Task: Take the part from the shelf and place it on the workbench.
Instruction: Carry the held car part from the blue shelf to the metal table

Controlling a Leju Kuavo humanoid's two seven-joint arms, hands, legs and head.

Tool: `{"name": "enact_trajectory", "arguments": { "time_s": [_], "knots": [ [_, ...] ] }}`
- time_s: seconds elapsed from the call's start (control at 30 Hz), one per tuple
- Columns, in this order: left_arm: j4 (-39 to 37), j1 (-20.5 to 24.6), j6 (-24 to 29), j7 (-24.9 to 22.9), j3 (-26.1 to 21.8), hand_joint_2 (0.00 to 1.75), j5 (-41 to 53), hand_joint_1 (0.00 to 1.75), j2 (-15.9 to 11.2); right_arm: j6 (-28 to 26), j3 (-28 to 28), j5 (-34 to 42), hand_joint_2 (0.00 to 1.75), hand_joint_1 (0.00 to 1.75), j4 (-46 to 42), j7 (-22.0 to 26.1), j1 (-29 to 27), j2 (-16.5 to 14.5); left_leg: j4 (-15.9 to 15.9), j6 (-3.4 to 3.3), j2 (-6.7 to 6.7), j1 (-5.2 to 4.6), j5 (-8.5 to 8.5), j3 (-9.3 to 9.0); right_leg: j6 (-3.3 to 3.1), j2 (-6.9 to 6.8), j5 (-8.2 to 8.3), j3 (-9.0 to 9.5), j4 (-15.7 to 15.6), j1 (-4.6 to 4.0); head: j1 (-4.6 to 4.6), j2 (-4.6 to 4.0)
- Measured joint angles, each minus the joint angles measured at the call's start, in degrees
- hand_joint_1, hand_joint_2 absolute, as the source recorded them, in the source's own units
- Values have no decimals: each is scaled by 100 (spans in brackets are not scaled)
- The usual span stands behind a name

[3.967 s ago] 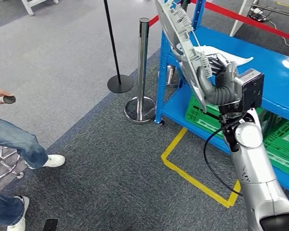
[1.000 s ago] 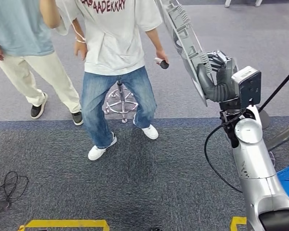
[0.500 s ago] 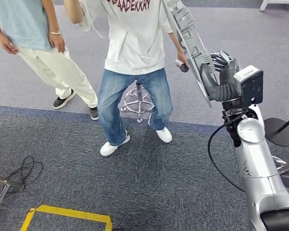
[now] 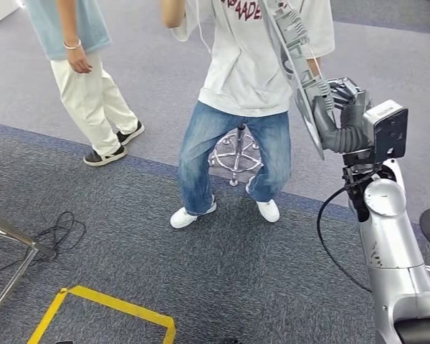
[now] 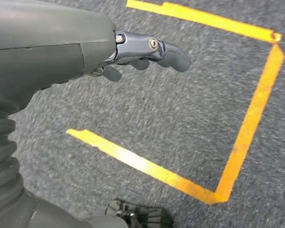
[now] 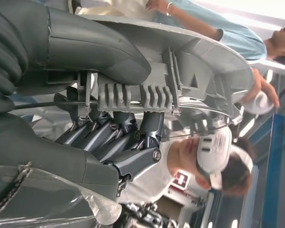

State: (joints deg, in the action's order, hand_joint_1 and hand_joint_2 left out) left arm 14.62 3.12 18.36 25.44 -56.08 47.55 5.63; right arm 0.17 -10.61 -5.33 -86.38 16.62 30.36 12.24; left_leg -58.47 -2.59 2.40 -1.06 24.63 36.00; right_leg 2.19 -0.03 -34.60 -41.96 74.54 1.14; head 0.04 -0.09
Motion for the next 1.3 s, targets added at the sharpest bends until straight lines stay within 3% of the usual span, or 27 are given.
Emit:
{"name": "enact_trajectory", "arguments": {
  "time_s": [0.07,0.1,0.17,0.23,0.27,0.33,0.37,0.43,0.47,0.5,0.57,0.63,0.7,0.77,0.8,0.87,0.93,0.97,1.0,1.03,1.07,1.13,1.2,1.27,1.3],
  "knots": [
    [0,-8,0,-16,0,175,19,0,18,1,20,-4,175,175,-1,-8,-1,22,-22,29,131,11,27,-24,0,84,464,255,-692,21,2,0],
    [0,-7,1,-25,0,175,31,0,25,3,27,-5,175,175,-2,-11,2,33,-54,55,193,9,46,-14,0,172,615,432,-1060,37,-1,0],
    [0,-5,2,-45,-1,175,49,0,26,6,39,-6,175,175,-3,-14,5,54,-99,109,295,17,56,36,-14,294,690,620,-1420,47,-3,0],
    [0,-21,4,-66,-3,175,57,0,21,11,46,-10,175,175,-4,-17,11,63,-107,154,381,30,44,70,-55,243,673,648,-1444,40,-3,0],
    [-1,-35,5,-72,-4,175,62,0,22,15,47,-16,175,175,-4,-23,17,64,-129,180,351,27,62,79,-79,199,676,664,-1457,43,-5,0],
    [-3,-40,7,-74,-4,175,68,0,26,22,54,-21,175,175,-5,-32,35,68,-405,246,131,26,234,196,-137,95,674,709,-1488,54,-42,0],
    [-4,-33,7,-73,-4,175,69,0,32,23,57,-23,175,175,-7,-34,40,74,-714,281,-18,37,388,336,-162,40,665,730,-1496,44,-61,0],
    [-4,-16,5,-64,-6,175,64,0,36,24,63,-23,175,175,-11,-31,43,88,-1451,326,-158,75,676,693,-200,-75,640,754,-1498,24,-74,0],
    [-4,-16,5,-56,-9,175,61,0,39,24,64,-24,175,175,-14,-31,41,94,-1668,335,-178,90,714,804,-207,-127,627,766,-1498,17,-75,0],
    [-4,-18,4,-46,-13,175,57,0,40,25,64,-25,175,175,-17,-33,41,100,-1675,335,-189,100,643,817,-209,-174,614,780,-1498,11,-75,0],
    [-4,-17,4,-25,-31,175,51,0,38,34,64,-29,175,175,-38,-42,45,107,-1076,292,-260,91,254,538,-196,-263,578,829,-1499,2,-76,0],
    [-4,4,2,-9,-54,175,46,0,31,46,68,-32,175,175,-69,-54,63,123,-387,210,-434,26,-2,195,-159,-350,538,876,-1504,-20,-75,0],
    [-4,21,1,-2,-69,175,44,0,21,60,74,-35,175,175,-86,-65,86,152,-148,145,-505,-29,13,83,-113,-444,512,896,-1518,-39,-70,0],
    [-4,12,0,-1,-86,175,42,0,13,77,79,-39,175,175,-107,-80,96,178,-60,104,-418,-23,18,50,-59,-508,478,920,-1533,-31,-68,0],
    [-4,9,0,3,-95,175,39,0,14,84,81,-41,175,175,-121,-88,96,191,-17,77,-370,-9,6,18,-40,-449,424,903,-1479,-22,-67,0],
    [-4,22,-6,12,-104,175,29,0,22,97,90,-35,175,175,-146,-102,103,237,48,31,-276,28,-16,-38,-22,-200,187,677,-1028,-6,-44,0],
    [-4,46,-16,21,-107,175,19,0,26,109,102,-27,175,175,-154,-124,112,287,44,2,-165,32,-8,-43,-11,-27,-97,244,-250,-7,-22,0],
    [-4,49,-20,24,-109,175,14,0,27,116,108,-26,175,175,-156,-145,115,308,39,-4,-104,33,-1,-47,-1,-6,-139,68,13,-6,-20,0],
    [-4,49,-22,26,-110,175,10,0,29,126,111,-27,175,175,-158,-174,121,327,32,-3,-43,35,7,-53,8,-2,-67,-14,71,-3,-21,0],
    [-4,48,-24,27,-112,175,6,0,33,136,113,-29,175,175,-162,-208,135,349,19,7,22,40,18,-61,12,3,116,22,-103,2,-20,0],
    [-4,47,-25,28,-114,175,5,0,37,146,114,-34,175,175,-169,-247,153,376,-5,24,87,49,38,-69,20,32,368,162,-469,14,-20,0],
    [-4,50,-26,29,-121,175,6,0,40,173,120,-42,175,175,-184,-319,188,433,-86,79,206,59,86,-41,29,220,664,484,-1168,48,-22,0],
    [-4,44,-26,29,-138,175,6,0,37,202,126,-50,175,175,-202,-368,211,480,-144,137,307,68,97,20,10,352,674,621,-1412,56,-14,0],
    [-4,23,-26,29,-150,175,7,0,34,214,127,-52,175,175,-219,-387,243,499,-150,186,364,80,92,50,-43,281,679,645,-1435,50,-5,0],
    [-5,15,-26,28,-152,175,8,0,35,214,127,-53,175,175,-227,-394,257,505,-189,215,295,75,126,66,-77,231,679,665,-1450,54,-16,0]
  ]
}}
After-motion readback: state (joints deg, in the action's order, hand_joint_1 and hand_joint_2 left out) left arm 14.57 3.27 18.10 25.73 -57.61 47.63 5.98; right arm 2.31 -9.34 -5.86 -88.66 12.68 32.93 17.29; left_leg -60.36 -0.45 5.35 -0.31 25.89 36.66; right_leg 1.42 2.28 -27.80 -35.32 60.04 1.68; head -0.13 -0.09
